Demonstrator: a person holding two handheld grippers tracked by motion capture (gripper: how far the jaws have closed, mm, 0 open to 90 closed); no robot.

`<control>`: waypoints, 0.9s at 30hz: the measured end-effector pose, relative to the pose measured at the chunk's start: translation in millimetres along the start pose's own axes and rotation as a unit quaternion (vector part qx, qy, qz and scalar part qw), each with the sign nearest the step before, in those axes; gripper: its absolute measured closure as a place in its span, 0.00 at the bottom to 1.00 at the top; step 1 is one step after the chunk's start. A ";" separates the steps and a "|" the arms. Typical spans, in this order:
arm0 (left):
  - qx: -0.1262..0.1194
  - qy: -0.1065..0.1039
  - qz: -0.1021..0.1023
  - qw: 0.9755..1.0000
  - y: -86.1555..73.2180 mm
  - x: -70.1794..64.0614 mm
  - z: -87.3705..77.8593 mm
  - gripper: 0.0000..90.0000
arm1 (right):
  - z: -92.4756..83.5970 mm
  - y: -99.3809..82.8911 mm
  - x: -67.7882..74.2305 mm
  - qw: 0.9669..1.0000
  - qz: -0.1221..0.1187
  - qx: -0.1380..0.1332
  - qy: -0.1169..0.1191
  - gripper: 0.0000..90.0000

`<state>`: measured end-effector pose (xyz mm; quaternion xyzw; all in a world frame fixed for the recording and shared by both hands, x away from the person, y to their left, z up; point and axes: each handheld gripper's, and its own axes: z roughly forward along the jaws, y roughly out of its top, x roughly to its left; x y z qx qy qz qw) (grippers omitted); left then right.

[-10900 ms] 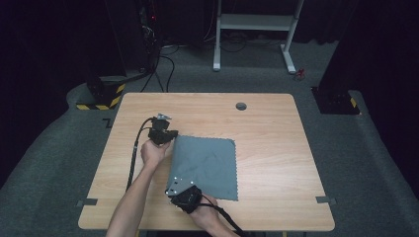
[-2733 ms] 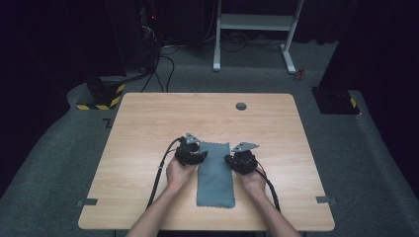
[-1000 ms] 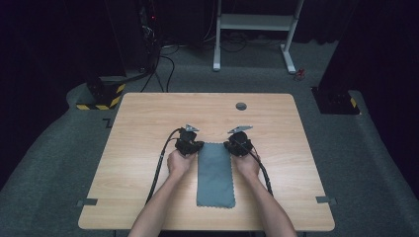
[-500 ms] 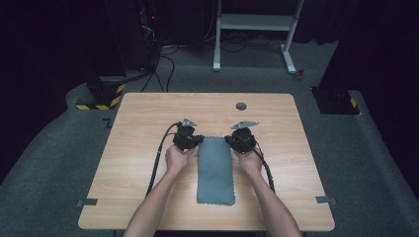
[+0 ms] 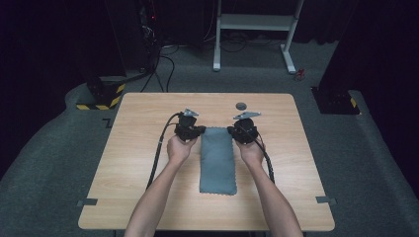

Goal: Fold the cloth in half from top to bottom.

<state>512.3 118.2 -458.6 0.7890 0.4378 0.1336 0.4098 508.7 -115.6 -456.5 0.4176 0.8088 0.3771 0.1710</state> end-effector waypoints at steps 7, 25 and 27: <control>0.010 -0.010 0.012 1.000 -9.2 -7.2 1.1 0.99 | -2.3 -8.6 2.2 1.000 -0.010 0.005 0.011 1.00; 0.031 -0.024 0.037 0.999 -26.2 -22.7 -1.8 0.99 | -7.1 -36.6 3.8 0.999 0.000 0.013 0.041 1.00; 0.029 -0.025 0.039 0.999 -29.7 -24.3 -4.1 0.99 | -6.2 -39.5 3.5 0.999 -0.004 0.017 0.043 1.00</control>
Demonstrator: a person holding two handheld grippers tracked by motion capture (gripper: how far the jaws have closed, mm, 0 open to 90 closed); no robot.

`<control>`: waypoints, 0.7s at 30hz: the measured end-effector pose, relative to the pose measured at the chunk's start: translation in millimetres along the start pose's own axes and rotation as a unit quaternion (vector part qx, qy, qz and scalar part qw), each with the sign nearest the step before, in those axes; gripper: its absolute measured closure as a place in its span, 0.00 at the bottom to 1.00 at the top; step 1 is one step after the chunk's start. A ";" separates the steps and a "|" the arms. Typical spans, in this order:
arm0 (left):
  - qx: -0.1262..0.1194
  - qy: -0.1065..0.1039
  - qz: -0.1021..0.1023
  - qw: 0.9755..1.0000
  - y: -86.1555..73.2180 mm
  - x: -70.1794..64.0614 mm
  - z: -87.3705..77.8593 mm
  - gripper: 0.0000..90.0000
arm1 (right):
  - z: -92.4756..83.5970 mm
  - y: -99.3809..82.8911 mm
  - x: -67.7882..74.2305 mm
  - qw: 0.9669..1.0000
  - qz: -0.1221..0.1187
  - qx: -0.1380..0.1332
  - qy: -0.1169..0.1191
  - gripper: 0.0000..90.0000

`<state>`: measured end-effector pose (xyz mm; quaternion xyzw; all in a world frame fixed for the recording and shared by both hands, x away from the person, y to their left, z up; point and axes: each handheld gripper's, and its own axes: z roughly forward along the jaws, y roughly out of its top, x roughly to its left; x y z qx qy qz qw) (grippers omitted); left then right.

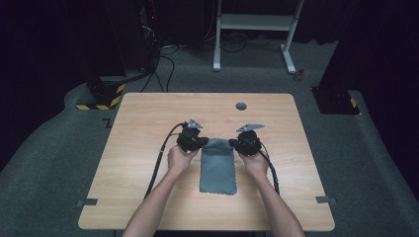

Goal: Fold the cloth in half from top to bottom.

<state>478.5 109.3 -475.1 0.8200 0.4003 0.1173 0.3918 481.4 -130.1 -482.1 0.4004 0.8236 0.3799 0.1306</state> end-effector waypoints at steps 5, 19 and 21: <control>0.004 -0.003 0.003 1.000 -7.1 -3.1 -2.7 0.99 | -1.8 -6.9 2.9 1.000 -0.007 0.001 0.007 1.00; -0.012 -0.012 0.011 1.000 -26.5 -15.2 -11.7 0.99 | -7.7 -24.1 12.1 1.000 -0.017 -0.001 0.021 1.00; -0.017 -0.016 0.007 1.000 -29.3 -15.6 -13.0 0.99 | -7.3 -26.0 13.8 1.000 -0.023 0.002 0.021 1.00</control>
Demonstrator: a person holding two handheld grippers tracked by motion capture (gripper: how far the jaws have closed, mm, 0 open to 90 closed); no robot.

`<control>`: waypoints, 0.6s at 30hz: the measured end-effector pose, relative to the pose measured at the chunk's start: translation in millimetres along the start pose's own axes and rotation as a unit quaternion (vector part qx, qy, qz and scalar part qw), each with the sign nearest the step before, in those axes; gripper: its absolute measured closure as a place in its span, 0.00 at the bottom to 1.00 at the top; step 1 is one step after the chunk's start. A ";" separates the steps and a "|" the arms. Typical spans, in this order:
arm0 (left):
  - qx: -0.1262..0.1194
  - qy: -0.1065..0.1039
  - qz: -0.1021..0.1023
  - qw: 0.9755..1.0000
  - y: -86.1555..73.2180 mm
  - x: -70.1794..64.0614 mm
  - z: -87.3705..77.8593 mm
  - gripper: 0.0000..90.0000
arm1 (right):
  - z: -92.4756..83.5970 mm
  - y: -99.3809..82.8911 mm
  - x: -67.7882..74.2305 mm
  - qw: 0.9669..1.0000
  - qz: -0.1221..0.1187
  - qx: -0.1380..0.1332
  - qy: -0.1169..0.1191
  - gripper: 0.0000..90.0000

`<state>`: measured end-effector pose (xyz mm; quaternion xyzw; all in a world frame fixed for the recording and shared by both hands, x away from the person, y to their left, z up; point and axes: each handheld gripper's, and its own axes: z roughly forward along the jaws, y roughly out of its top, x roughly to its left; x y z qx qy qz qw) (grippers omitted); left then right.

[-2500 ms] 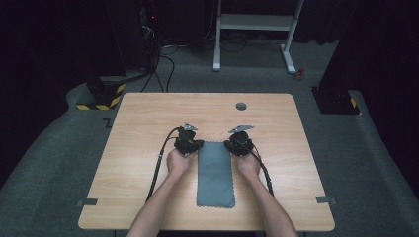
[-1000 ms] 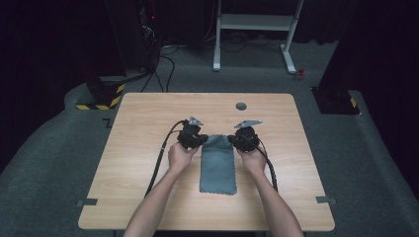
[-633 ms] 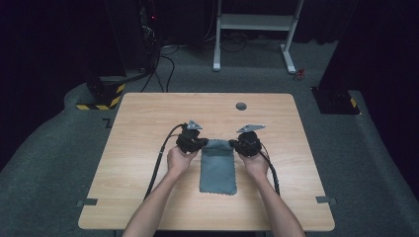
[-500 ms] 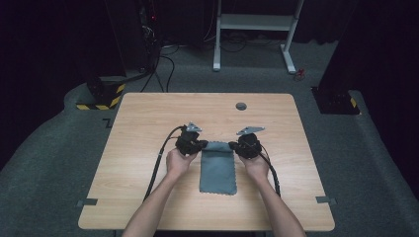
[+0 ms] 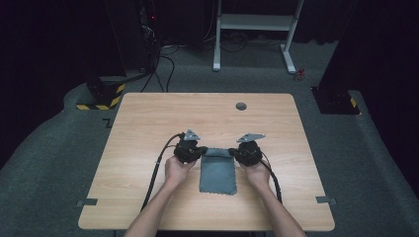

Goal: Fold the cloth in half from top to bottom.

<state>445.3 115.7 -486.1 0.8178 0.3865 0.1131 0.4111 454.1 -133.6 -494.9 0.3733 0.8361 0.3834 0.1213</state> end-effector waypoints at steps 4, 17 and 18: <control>0.001 -0.003 -0.006 1.000 -3.9 -0.5 -1.0 0.99 | -3.0 -4.1 2.6 1.000 0.010 -0.006 0.007 1.00; 0.000 -0.014 0.002 1.000 -15.7 -9.5 -4.5 0.99 | -11.8 -14.1 10.0 1.000 -0.005 -0.013 0.008 1.00; -0.001 -0.014 0.004 1.000 -16.5 -10.2 -5.2 0.99 | -12.8 -14.6 11.2 1.000 -0.011 -0.013 0.008 1.00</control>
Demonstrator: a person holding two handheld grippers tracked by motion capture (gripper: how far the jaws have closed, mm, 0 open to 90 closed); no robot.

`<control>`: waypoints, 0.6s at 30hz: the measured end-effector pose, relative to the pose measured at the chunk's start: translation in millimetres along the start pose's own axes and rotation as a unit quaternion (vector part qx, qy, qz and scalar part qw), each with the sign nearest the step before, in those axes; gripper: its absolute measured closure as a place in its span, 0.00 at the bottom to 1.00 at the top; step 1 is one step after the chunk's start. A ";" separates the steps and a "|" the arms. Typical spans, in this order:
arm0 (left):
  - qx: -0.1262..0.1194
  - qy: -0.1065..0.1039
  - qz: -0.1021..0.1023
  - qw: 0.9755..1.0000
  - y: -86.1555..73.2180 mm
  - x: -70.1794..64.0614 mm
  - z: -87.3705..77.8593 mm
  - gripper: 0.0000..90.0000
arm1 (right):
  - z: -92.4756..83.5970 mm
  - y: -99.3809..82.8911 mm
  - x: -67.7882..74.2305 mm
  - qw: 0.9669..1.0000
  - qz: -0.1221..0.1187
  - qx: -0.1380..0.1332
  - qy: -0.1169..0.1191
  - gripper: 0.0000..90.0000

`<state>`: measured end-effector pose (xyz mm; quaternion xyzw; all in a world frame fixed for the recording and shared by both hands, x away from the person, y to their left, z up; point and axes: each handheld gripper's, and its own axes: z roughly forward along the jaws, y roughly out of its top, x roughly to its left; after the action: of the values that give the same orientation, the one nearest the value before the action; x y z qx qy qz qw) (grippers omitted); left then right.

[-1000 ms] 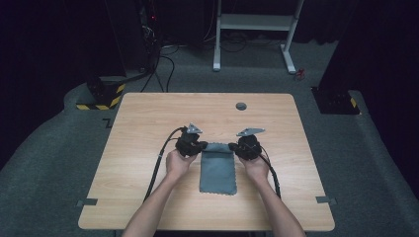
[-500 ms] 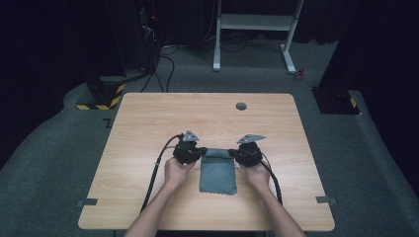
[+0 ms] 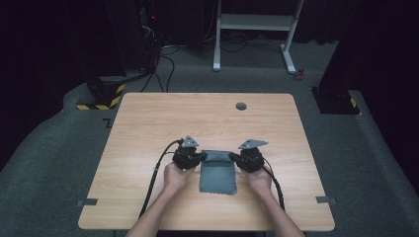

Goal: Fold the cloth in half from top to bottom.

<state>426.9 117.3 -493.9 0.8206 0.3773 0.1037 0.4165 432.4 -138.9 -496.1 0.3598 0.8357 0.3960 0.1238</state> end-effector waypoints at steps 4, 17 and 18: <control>-0.006 -0.007 -0.005 1.000 -4.8 -0.5 -3.0 0.99 | -1.6 -4.2 3.9 1.000 -0.005 0.001 0.005 1.00; -0.010 -0.016 0.008 1.000 -12.9 -8.5 -9.2 0.99 | -9.9 -11.7 13.6 0.999 -0.030 0.000 0.010 1.00; -0.009 -0.018 0.004 1.000 -14.0 -8.7 -8.8 0.99 | -11.1 -11.8 14.4 1.000 -0.029 0.000 0.011 1.00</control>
<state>409.2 121.6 -497.8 0.8204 0.3653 0.0942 0.4297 410.7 -140.2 -496.6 0.3311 0.8471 0.3960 0.1261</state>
